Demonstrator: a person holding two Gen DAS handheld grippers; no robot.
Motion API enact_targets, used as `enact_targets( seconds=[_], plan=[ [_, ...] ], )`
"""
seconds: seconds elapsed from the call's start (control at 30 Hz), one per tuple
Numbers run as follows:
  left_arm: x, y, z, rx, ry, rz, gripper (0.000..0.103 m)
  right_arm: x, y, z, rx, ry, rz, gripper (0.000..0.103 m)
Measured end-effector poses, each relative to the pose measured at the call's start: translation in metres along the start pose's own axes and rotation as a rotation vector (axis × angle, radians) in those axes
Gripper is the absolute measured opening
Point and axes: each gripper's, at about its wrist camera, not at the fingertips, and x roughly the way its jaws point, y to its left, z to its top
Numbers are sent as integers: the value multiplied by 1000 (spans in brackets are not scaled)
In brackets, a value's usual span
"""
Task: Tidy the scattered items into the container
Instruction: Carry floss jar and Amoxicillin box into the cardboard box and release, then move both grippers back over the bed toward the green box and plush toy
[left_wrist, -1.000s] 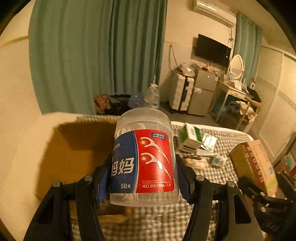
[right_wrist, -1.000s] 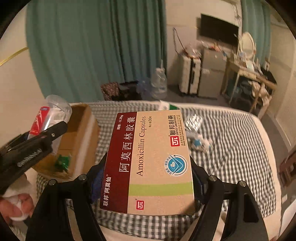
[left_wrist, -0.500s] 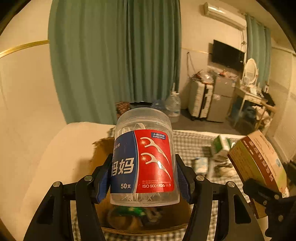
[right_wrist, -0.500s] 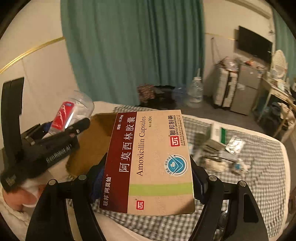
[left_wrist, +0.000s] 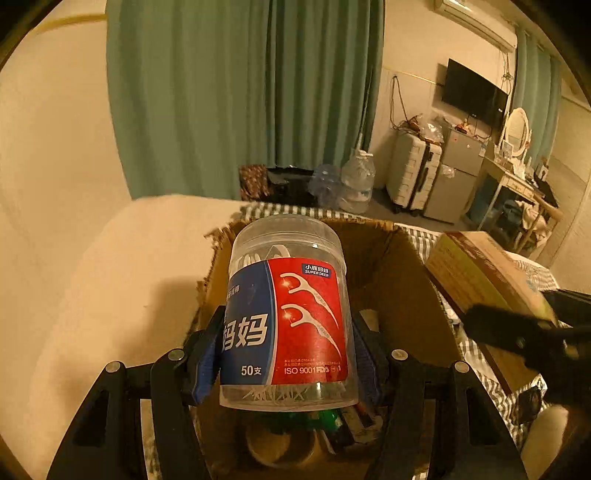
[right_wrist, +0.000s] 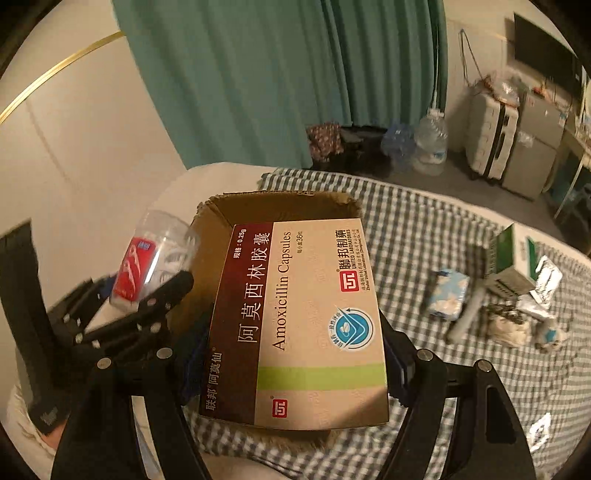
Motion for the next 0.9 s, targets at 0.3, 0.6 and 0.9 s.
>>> enact_targets(
  seconds=[0.3, 0.6, 0.9],
  plan=[
    [11, 8, -18, 99, -5, -4, 99, 39, 12, 44, -3, 28, 14, 80],
    [6, 18, -19, 36, 21, -39, 100, 16, -20, 35, 64, -19, -58, 83],
    [-16, -37, -25, 87, 23, -71, 101, -33, -82, -45, 124, -9, -198, 83]
  ],
)
